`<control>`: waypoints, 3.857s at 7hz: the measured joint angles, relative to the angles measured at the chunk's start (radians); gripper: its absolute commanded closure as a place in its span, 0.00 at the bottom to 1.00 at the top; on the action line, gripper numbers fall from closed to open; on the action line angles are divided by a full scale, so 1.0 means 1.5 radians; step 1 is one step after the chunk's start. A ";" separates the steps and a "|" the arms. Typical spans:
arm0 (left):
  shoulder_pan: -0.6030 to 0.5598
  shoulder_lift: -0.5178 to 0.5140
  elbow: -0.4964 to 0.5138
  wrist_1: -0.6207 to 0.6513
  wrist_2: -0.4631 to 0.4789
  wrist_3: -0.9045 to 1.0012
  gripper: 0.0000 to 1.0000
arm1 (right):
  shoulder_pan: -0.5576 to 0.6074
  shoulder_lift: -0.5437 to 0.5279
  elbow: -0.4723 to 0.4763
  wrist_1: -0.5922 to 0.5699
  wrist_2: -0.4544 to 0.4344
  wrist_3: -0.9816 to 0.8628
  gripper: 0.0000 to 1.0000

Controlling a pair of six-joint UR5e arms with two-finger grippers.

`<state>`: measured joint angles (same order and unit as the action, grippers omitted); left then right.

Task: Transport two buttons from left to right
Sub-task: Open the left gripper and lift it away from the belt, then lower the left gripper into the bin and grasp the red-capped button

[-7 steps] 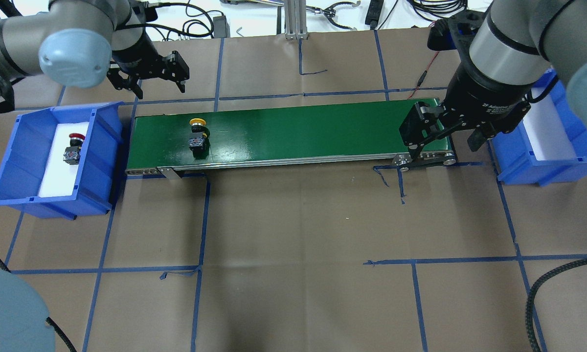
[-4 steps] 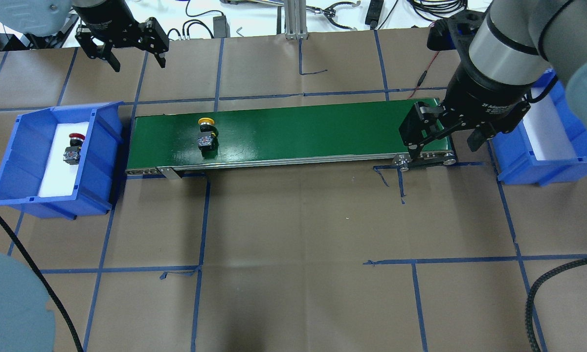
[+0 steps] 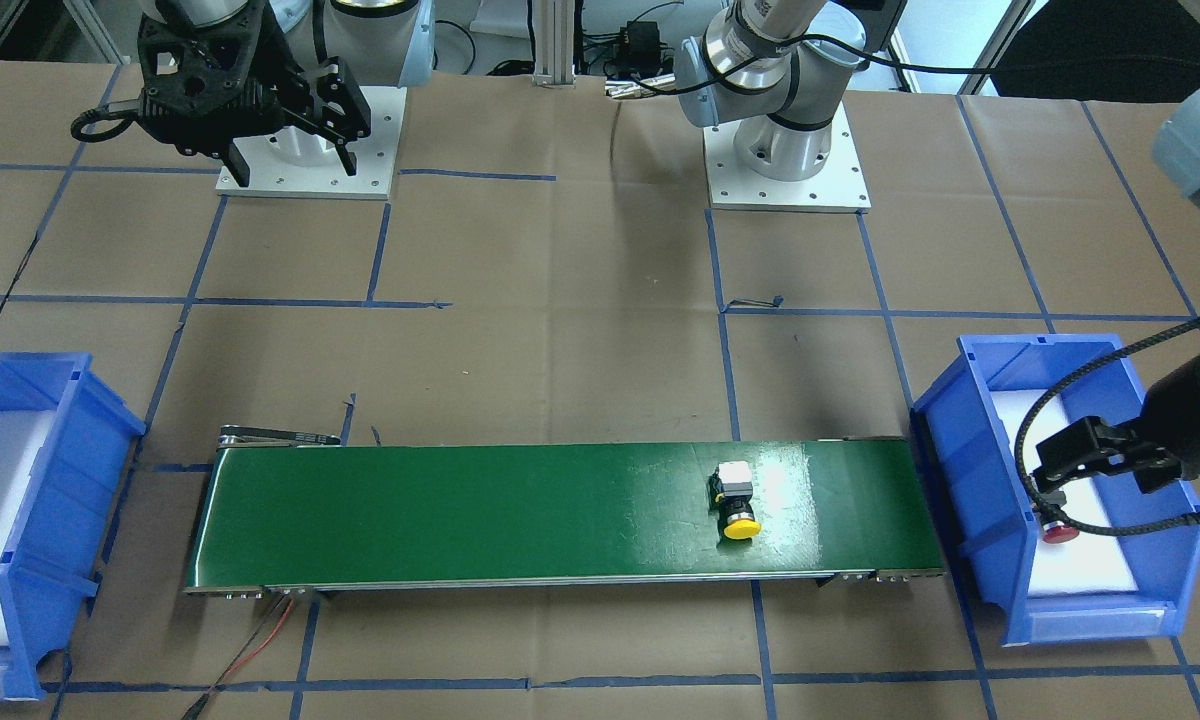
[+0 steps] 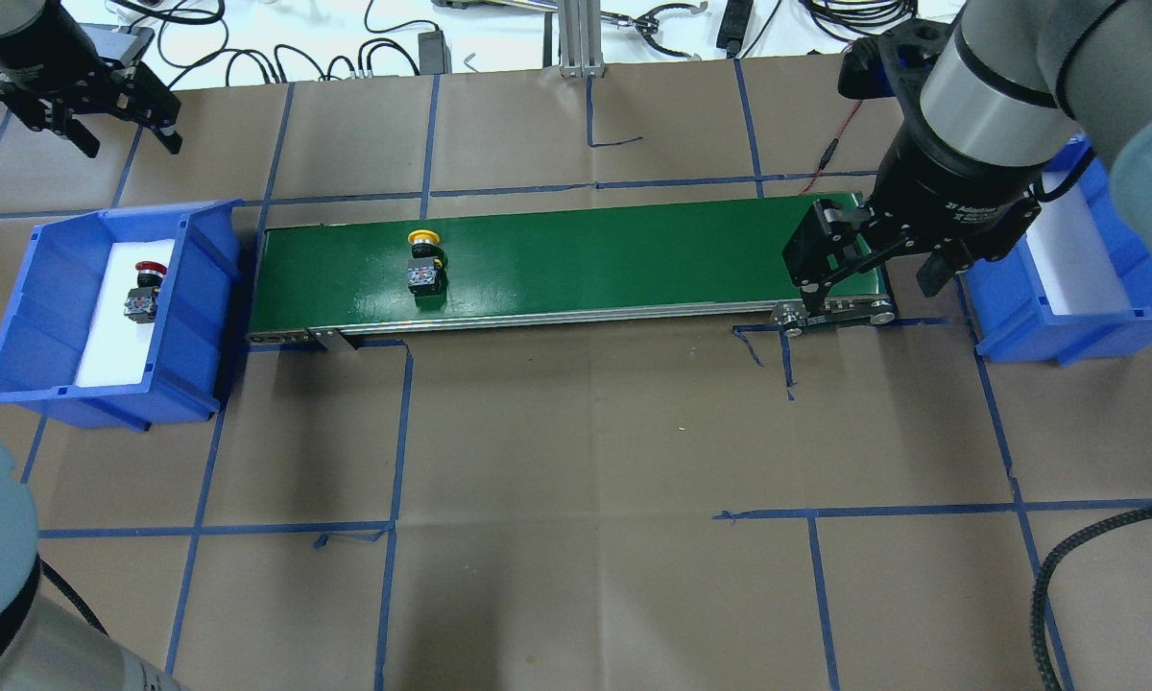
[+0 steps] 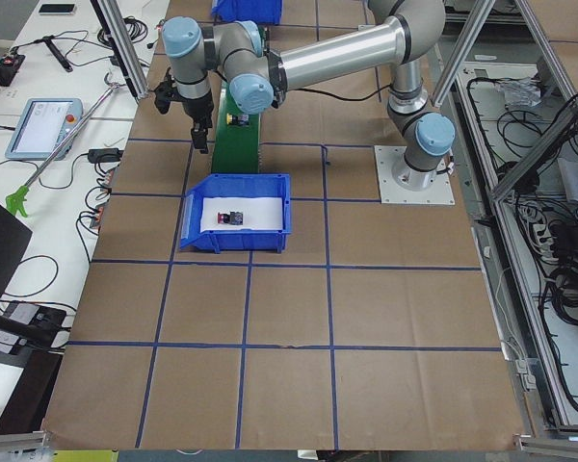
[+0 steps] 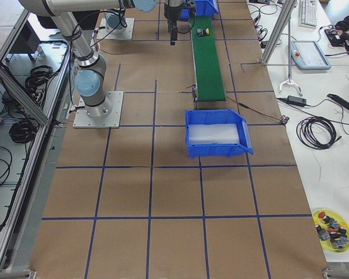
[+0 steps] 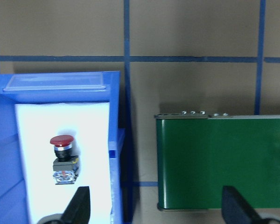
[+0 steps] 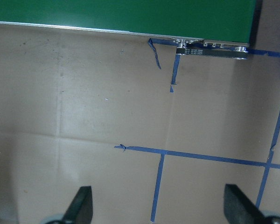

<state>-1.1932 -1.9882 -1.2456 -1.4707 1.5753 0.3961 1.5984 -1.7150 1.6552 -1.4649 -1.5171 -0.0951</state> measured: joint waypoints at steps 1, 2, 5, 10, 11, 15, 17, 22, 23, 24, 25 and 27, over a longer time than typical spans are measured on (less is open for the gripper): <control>0.040 -0.012 0.003 0.003 0.001 0.038 0.01 | 0.000 0.000 0.000 0.000 0.000 0.000 0.00; 0.068 -0.018 0.002 0.005 0.002 0.069 0.01 | 0.000 0.000 0.000 0.000 0.000 0.000 0.00; 0.093 -0.031 -0.013 0.021 0.000 0.104 0.03 | 0.000 0.000 -0.001 -0.001 0.000 0.000 0.00; 0.087 -0.054 -0.147 0.224 -0.004 0.101 0.01 | 0.000 0.000 -0.001 -0.001 0.000 0.000 0.00; 0.089 -0.054 -0.171 0.251 -0.004 0.101 0.01 | 0.000 0.000 -0.001 -0.001 0.000 0.000 0.00; 0.095 -0.083 -0.248 0.362 -0.005 0.103 0.01 | 0.000 0.000 -0.001 -0.001 -0.001 0.000 0.00; 0.095 -0.093 -0.261 0.374 -0.004 0.104 0.38 | 0.000 0.000 -0.001 -0.001 0.000 0.000 0.00; 0.095 -0.084 -0.251 0.371 -0.005 0.103 0.95 | 0.000 0.000 -0.001 -0.002 0.000 0.000 0.00; 0.095 -0.078 -0.245 0.367 -0.004 0.106 0.96 | 0.001 0.000 -0.001 -0.002 0.000 0.000 0.00; 0.095 -0.068 -0.242 0.361 -0.004 0.109 0.96 | 0.001 0.000 -0.001 -0.002 0.000 0.000 0.00; 0.095 -0.051 -0.237 0.346 -0.002 0.110 0.96 | 0.001 0.000 -0.001 -0.002 0.000 0.000 0.00; 0.095 -0.004 -0.195 0.251 0.003 0.111 0.96 | 0.001 0.000 -0.001 -0.002 0.000 0.000 0.00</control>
<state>-1.0508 -1.9945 -1.5384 -1.0941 1.5800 0.5621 1.5993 -1.7154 1.6536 -1.4680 -1.5171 -0.0951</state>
